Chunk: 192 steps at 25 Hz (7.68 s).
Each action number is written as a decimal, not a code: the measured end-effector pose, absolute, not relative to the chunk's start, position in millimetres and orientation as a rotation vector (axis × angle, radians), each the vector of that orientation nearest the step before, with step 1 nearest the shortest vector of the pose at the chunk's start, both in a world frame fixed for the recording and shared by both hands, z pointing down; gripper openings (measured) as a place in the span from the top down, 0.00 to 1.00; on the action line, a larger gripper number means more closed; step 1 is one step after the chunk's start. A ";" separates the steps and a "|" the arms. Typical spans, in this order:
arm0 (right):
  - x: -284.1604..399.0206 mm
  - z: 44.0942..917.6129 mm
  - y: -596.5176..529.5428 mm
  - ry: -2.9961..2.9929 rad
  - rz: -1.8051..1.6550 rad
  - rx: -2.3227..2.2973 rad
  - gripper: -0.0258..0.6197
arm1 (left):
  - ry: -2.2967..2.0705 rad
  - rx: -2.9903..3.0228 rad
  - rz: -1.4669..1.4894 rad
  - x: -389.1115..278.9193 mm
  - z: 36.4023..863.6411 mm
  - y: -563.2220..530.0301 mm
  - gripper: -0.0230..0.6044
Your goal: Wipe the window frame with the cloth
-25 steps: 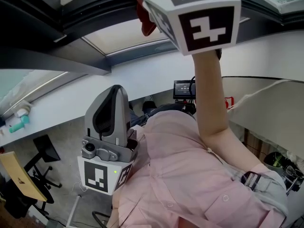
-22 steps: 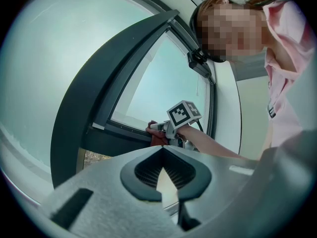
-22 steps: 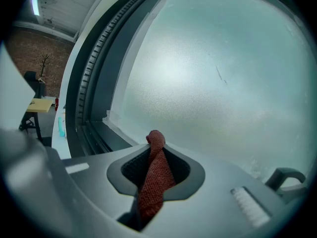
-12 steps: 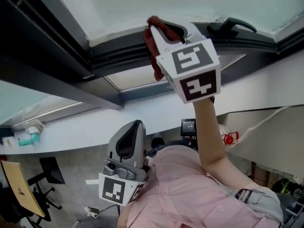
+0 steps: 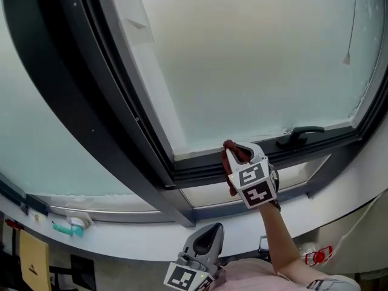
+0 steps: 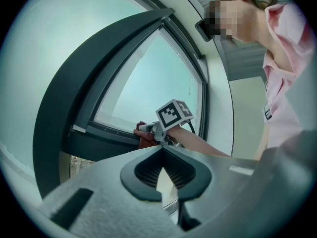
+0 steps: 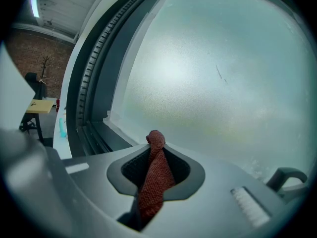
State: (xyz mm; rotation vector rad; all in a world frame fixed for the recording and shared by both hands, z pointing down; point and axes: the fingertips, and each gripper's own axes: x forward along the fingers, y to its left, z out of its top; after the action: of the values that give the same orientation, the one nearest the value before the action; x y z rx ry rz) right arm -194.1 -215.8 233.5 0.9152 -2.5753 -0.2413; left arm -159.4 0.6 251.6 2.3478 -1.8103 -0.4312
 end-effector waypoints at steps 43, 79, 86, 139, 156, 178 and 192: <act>-159.5 238.6 -235.0 -2.410 -0.156 1.168 0.86 | -1.595 2.490 -0.267 -176.9 255.0 33.3 0.97; -126.4 228.7 -247.3 -2.432 -0.109 1.232 0.86 | -1.469 2.558 -0.283 -177.2 258.1 17.0 0.97; -125.8 228.1 -248.2 -2.440 -0.103 1.246 0.86 | -1.433 2.557 -0.251 -170.7 261.6 18.2 0.97; -109.1 227.6 -257.7 -2.457 -0.096 1.254 0.86 | -1.509 2.505 -0.281 -164.5 261.0 29.7 0.97; -85.1 228.0 -269.6 -2.415 -0.097 1.317 0.86 | -1.503 2.517 -0.295 -166.1 259.2 29.2 0.97; -138.1 186.0 -185.4 -2.827 -0.227 1.301 0.86 | -1.496 2.515 -0.292 -176.8 259.6 42.3 0.97; -314.1 229.3 -107.4 -2.790 -0.383 0.918 0.86 | -1.598 2.478 -0.301 -231.8 261.6 76.0 0.97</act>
State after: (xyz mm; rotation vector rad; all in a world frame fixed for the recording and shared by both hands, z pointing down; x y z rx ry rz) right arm -314.1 -107.4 229.3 0.9177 -2.7898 -0.3834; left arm -231.8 76.0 261.6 2.4784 -1.5980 -0.3011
